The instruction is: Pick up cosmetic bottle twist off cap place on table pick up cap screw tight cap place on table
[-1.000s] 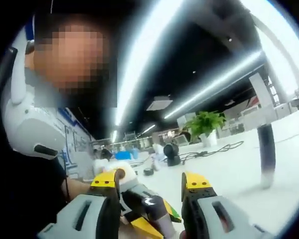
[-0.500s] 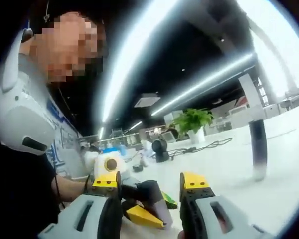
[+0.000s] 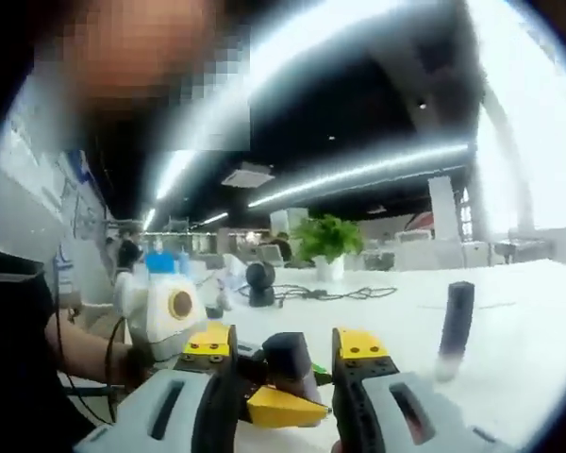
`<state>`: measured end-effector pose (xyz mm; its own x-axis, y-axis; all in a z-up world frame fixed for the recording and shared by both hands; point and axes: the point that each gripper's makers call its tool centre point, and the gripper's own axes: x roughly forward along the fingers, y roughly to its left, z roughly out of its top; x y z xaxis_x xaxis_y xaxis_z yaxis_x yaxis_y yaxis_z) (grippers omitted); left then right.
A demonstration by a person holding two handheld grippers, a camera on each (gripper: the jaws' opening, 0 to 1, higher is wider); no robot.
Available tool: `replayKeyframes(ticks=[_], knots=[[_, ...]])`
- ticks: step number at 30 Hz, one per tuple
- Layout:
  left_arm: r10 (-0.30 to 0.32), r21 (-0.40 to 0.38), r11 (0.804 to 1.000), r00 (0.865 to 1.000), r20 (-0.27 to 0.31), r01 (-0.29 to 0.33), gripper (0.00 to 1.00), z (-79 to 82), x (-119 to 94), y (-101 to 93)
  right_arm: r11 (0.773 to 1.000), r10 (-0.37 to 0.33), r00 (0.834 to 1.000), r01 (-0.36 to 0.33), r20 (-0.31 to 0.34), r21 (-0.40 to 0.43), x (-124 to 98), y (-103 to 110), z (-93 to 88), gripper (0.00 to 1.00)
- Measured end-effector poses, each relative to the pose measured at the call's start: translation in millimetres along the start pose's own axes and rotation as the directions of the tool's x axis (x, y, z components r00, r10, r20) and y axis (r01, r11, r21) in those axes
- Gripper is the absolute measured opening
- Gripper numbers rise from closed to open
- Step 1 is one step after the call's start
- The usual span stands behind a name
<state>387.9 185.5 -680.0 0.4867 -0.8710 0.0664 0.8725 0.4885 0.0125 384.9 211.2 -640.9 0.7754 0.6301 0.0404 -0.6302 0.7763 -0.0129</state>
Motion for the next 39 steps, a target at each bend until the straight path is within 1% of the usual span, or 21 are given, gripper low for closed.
replayKeyframes(ticks=[1,2,3,5,6,7,9,12,14,16,18,19,21,22,23,28,30,32,33,37,39], knots=[[-0.001,-0.002,1.000,1.000,0.001,0.001,0.09,-0.3,1.5,-1.6,1.000,-0.023,1.000,0.023,-0.010,-0.011,1.6,0.3,-2.1,0.32],[0.000,-0.005,1.000,1.000,-0.004,0.000,0.09,-1.9,2.5,-1.7,0.999,-0.043,0.999,0.043,-0.005,-0.014,3.2,0.7,-1.8,0.32],[0.004,0.021,1.000,1.000,-0.023,-0.004,0.09,-6.2,1.9,0.2,0.997,-0.078,0.997,0.078,-0.005,-0.023,4.3,-1.9,-2.7,0.30],[0.028,0.048,0.998,0.999,-0.016,-0.027,0.09,-5.7,0.8,6.1,0.992,-0.115,0.993,0.115,-0.002,-0.043,7.3,-1.1,-3.5,0.28],[0.027,0.082,0.996,1.000,0.002,-0.027,0.09,-3.4,-0.2,7.1,0.989,-0.135,0.991,0.134,-0.014,-0.057,8.5,-2.5,-5.9,0.27],[0.019,0.082,0.996,1.000,-0.002,-0.019,0.09,-4.6,-1.7,5.8,0.989,-0.138,0.990,0.136,-0.018,-0.060,10.6,-1.3,-7.4,0.27],[0.006,0.114,0.993,1.000,-0.015,-0.004,0.09,-5.6,-2.3,3.0,0.988,-0.144,0.989,0.142,-0.019,-0.064,13.1,-0.1,-8.6,0.26],[-0.016,0.087,0.996,1.000,-0.019,0.018,0.09,-5.5,-1.7,-1.8,0.986,-0.157,0.987,0.155,-0.027,-0.065,17.2,1.3,-9.2,0.23],[-0.010,0.105,0.994,1.000,-0.028,0.013,0.09,-6.8,-1.2,-1.6,0.983,-0.171,0.985,0.169,-0.024,-0.071,17.3,0.1,-8.6,0.20],[-0.004,0.108,0.994,1.000,-0.021,0.006,0.09,-4.3,-2.3,-1.0,0.979,-0.185,0.982,0.182,-0.026,-0.089,17.1,-2.8,-8.7,0.17],[-0.011,0.082,0.997,1.000,0.006,0.011,0.09,0.9,-2.7,-1.8,0.975,-0.197,0.980,0.194,-0.015,-0.111,16.6,-5.5,-6.1,0.15],[-0.016,0.109,0.994,0.999,0.041,0.011,0.09,6.6,-2.2,-1.6,0.975,-0.194,0.981,0.192,-0.014,-0.114,16.7,-5.1,-5.5,0.15],[-0.004,0.176,0.984,0.998,0.058,-0.007,0.09,9.1,-2.6,1.7,0.973,-0.194,0.981,0.190,-0.014,-0.134,17.0,-5.3,-5.2,0.16],[-0.007,0.149,0.989,0.999,0.052,0.000,0.09,7.1,-2.5,0.2,0.972,-0.194,0.981,0.190,-0.014,-0.137,17.0,-5.4,-5.1,0.15],[-0.012,0.102,0.995,0.999,0.048,0.007,0.09,6.2,-2.2,-0.1,0.972,-0.194,0.981,0.190,-0.014,-0.140,16.9,-5.8,-5.4,0.15],[-0.013,0.124,0.992,0.999,0.039,0.008,0.09,4.1,-0.9,1.2,0.973,-0.188,0.982,0.183,-0.024,-0.142,16.2,-7.5,-8.7,0.15],[-0.016,0.113,0.994,0.999,0.039,0.011,0.09,4.2,-0.7,1.4,0.974,-0.185,0.982,0.181,-0.021,-0.137,15.7,-7.7,-8.7,0.15],[-0.028,0.055,0.998,0.999,0.025,0.026,0.09,2.0,-1.0,-0.4,0.975,-0.181,0.983,0.176,-0.025,-0.135,15.9,-7.5,-9.7,0.15],[-0.025,0.046,0.999,0.999,0.022,0.024,0.09,1.5,-0.9,0.8,0.976,-0.180,0.983,0.174,-0.028,-0.133,16.1,-7.5,-10.4,0.15],[-0.024,0.043,0.999,1.000,0.010,0.024,0.09,-0.3,-0.2,1.2,0.978,-0.174,0.984,0.169,-0.032,-0.126,16.5,-7.3,-12.0,0.15],[-0.021,0.062,0.998,1.000,0.012,0.020,0.09,-0.5,0.0,1.9,0.978,-0.170,0.985,0.165,-0.032,-0.124,16.5,-6.6,-11.8,0.15]])
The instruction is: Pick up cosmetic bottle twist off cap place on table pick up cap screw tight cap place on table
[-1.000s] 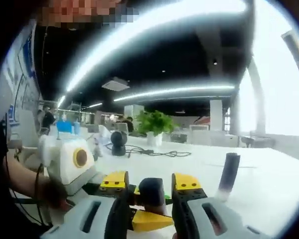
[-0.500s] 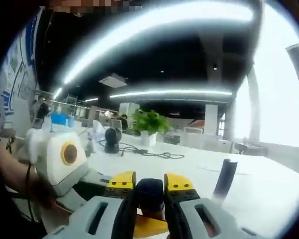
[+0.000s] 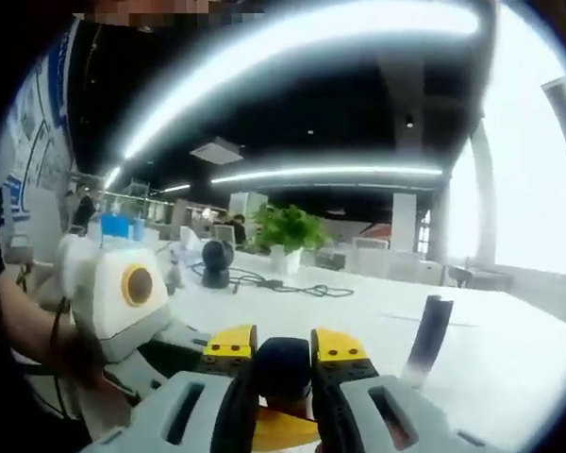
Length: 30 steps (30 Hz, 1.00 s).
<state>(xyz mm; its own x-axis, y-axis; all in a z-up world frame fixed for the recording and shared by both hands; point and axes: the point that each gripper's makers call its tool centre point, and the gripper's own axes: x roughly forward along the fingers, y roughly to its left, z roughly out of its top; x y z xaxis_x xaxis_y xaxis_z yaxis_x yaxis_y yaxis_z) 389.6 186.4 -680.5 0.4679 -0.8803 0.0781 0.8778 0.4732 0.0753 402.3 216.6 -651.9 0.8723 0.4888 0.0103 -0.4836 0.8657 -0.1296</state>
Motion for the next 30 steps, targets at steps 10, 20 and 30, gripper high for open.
replayKeyframes(ticks=[10,20,30], knots=[[0.010,0.015,1.000,1.000,-0.002,-0.010,0.09,-0.9,0.9,4.5,1.000,0.009,1.000,-0.009,-0.001,-0.024,2.2,2.4,1.6,0.14],[-0.014,-0.005,1.000,1.000,-0.001,0.014,0.08,-1.1,0.5,1.4,0.993,0.105,0.994,-0.106,-0.008,-0.044,0.5,6.6,1.6,0.14],[-0.017,0.067,0.998,1.000,0.023,0.015,0.08,2.4,1.7,0.5,0.990,0.136,0.991,-0.135,0.005,-0.046,-1.8,7.1,3.5,0.14]])
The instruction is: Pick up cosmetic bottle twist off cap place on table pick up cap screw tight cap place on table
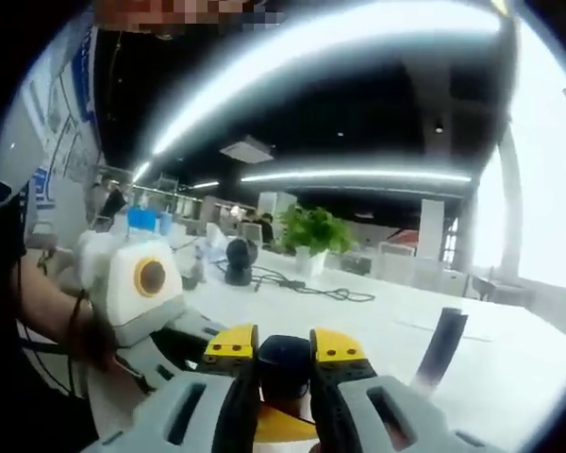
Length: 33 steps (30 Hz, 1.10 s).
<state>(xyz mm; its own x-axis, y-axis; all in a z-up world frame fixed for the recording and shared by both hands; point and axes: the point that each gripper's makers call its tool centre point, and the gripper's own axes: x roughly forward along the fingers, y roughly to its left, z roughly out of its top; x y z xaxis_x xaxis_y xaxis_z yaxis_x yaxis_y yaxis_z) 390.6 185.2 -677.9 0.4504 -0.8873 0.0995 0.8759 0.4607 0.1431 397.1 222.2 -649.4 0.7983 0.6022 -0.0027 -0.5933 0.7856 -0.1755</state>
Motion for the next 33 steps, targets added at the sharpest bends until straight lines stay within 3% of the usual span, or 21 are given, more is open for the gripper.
replayKeyframes(ticks=[9,18,23,33], knots=[[-0.011,-0.031,0.999,1.000,-0.001,0.011,0.08,-1.1,0.6,-2.0,0.999,0.047,0.999,-0.047,-0.001,0.009,-1.9,0.3,-0.5,0.14],[-0.036,-0.029,0.999,0.999,0.001,0.036,0.08,-1.1,0.5,-5.7,0.979,0.202,0.979,-0.202,-0.010,0.008,-5.5,7.9,-1.6,0.14],[-0.060,-0.021,0.998,0.998,-0.003,0.059,0.08,-1.6,0.8,-9.3,0.946,0.325,0.946,-0.325,-0.007,-0.013,-9.0,14.8,-2.4,0.14],[-0.104,-0.060,0.993,0.994,-0.014,0.103,0.08,-3.3,0.7,-17.4,0.846,0.533,0.846,-0.533,-0.006,-0.016,-13.9,26.7,-3.2,0.14]])
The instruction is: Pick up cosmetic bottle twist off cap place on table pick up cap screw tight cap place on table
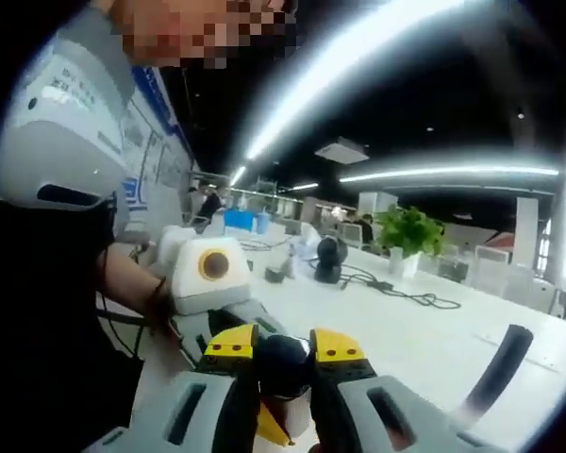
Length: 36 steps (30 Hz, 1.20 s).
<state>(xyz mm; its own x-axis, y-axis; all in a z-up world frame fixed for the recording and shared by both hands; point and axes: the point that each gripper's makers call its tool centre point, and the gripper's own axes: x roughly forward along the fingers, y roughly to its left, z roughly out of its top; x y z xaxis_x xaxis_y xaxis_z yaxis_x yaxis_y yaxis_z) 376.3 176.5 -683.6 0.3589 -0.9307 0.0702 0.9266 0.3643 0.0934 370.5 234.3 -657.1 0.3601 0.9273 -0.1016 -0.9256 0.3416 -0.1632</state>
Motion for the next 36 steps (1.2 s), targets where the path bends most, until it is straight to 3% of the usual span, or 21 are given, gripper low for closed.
replayKeyframes(ticks=[6,12,17,25,31,36], knots=[[-0.053,-0.029,0.998,0.999,-0.007,0.053,0.08,-1.8,-1.9,-12.9,0.987,0.159,0.987,-0.159,-0.017,0.009,-2.7,13.2,-1.7,0.14],[-0.121,-0.065,0.991,0.993,-0.010,0.120,0.08,-2.0,-4.6,-23.7,0.955,0.295,0.955,-0.294,-0.024,0.027,-5.8,24.8,-2.4,0.14],[-0.164,-0.092,0.982,0.986,-0.005,0.163,0.08,-1.2,-5.9,-31.2,0.905,0.422,0.907,-0.420,-0.010,0.058,-10.0,35.9,-1.8,0.14],[-0.166,-0.105,0.981,0.986,0.003,0.166,0.09,0.1,-5.8,-28.4,0.852,0.517,0.855,-0.518,0.028,0.079,-10.9,35.7,-0.1,0.14],[-0.161,-0.093,0.983,0.987,0.002,0.160,0.08,-0.9,-5.1,-25.8,0.832,0.551,0.835,-0.550,0.016,0.070,-11.7,37.5,-1.7,0.14],[-0.169,-0.083,0.982,0.986,0.002,0.169,0.08,-1.3,-5.2,-27.3,0.826,0.559,0.829,-0.558,0.013,0.079,-13.6,38.2,-2.3,0.14]])
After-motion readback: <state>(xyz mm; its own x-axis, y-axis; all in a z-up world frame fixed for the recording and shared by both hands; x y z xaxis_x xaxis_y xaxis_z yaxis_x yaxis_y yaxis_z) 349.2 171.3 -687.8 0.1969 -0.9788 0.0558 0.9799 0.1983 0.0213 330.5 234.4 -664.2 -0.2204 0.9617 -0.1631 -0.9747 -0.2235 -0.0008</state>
